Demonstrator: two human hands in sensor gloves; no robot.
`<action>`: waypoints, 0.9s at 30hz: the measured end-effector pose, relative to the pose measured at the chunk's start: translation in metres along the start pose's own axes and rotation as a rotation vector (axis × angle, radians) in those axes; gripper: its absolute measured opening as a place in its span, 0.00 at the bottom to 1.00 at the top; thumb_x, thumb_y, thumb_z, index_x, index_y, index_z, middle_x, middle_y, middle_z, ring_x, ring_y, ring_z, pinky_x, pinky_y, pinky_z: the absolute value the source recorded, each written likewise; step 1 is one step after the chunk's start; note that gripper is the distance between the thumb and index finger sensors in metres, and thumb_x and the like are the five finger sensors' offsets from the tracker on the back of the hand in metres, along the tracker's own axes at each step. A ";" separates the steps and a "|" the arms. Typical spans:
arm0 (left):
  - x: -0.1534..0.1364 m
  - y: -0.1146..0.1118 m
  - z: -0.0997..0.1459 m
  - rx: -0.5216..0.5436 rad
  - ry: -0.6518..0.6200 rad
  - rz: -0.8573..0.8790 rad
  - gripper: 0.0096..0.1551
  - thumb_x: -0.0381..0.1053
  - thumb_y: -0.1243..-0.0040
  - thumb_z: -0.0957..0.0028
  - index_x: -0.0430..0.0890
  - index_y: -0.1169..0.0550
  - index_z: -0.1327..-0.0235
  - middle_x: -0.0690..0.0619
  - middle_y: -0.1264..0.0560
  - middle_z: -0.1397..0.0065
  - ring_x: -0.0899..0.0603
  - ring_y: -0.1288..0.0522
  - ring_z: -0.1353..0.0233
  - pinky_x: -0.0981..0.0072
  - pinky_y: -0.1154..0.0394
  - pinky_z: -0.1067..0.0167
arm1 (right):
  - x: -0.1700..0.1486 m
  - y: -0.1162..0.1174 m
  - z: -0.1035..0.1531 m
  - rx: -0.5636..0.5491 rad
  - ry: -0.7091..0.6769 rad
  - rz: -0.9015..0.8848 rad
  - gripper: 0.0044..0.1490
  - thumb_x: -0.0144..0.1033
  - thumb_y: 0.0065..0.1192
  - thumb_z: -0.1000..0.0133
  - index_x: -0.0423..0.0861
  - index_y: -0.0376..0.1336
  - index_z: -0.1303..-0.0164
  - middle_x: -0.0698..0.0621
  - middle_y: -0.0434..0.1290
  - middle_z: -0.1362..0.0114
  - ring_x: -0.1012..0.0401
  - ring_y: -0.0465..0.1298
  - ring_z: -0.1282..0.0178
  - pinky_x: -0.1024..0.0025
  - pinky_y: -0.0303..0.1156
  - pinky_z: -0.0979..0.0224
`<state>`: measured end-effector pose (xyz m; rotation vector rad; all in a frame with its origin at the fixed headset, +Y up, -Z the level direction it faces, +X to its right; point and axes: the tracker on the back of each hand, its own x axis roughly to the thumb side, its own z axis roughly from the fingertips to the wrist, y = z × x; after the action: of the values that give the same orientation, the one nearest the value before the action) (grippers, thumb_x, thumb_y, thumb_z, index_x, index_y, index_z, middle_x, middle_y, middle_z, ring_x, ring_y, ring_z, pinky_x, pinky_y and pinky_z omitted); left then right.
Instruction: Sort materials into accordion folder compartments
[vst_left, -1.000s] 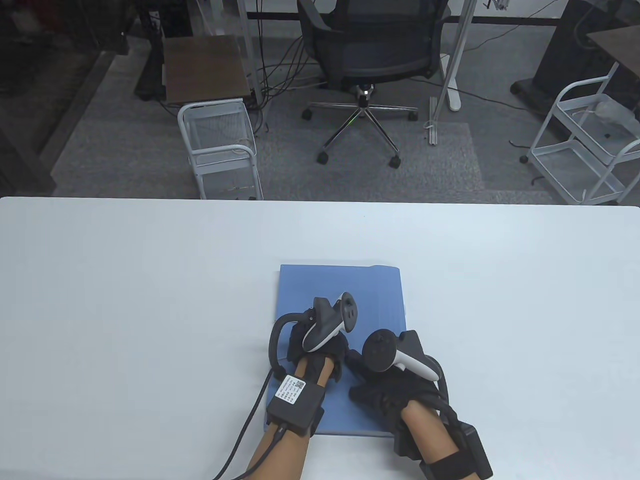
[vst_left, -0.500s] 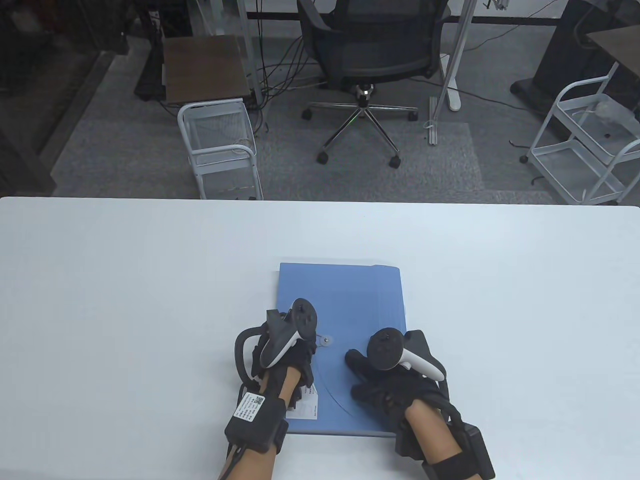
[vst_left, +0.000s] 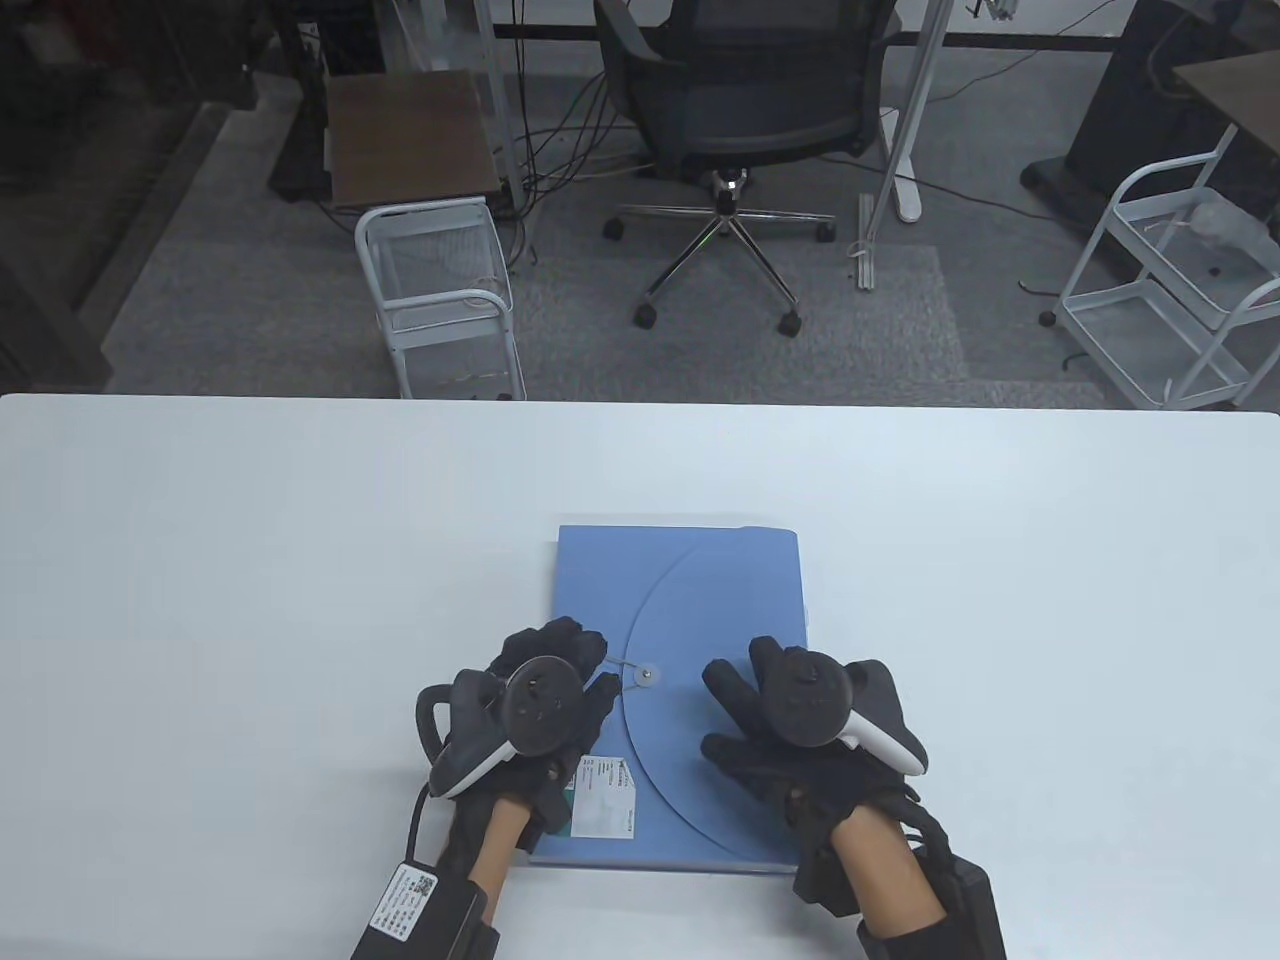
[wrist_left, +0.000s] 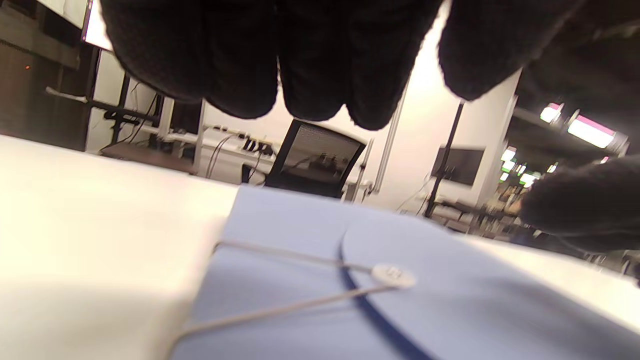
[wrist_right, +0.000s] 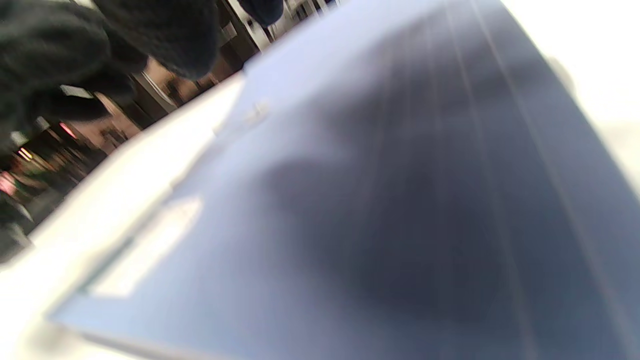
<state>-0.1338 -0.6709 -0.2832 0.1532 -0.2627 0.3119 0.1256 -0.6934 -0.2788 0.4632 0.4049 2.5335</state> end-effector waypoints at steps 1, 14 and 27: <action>0.000 0.003 0.002 0.021 -0.023 0.016 0.32 0.63 0.45 0.38 0.50 0.25 0.24 0.46 0.32 0.16 0.31 0.33 0.22 0.38 0.32 0.31 | 0.004 -0.006 0.004 -0.068 -0.043 -0.006 0.45 0.54 0.58 0.35 0.51 0.45 0.13 0.34 0.32 0.11 0.31 0.34 0.17 0.20 0.40 0.26; 0.001 0.024 0.017 0.065 -0.190 -0.019 0.66 0.86 0.58 0.46 0.44 0.49 0.07 0.39 0.57 0.06 0.28 0.62 0.13 0.24 0.58 0.30 | 0.022 -0.030 0.038 -0.494 -0.224 0.225 0.59 0.77 0.47 0.43 0.55 0.36 0.10 0.34 0.31 0.09 0.31 0.31 0.15 0.18 0.35 0.26; -0.003 0.019 0.016 -0.023 -0.192 0.011 0.72 0.90 0.62 0.48 0.44 0.58 0.06 0.36 0.67 0.07 0.27 0.73 0.16 0.21 0.65 0.33 | 0.024 -0.024 0.036 -0.458 -0.206 0.311 0.63 0.82 0.43 0.44 0.55 0.31 0.10 0.34 0.24 0.10 0.30 0.25 0.17 0.17 0.29 0.28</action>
<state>-0.1468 -0.6571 -0.2670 0.1594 -0.4575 0.3055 0.1316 -0.6537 -0.2499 0.6344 -0.3461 2.7200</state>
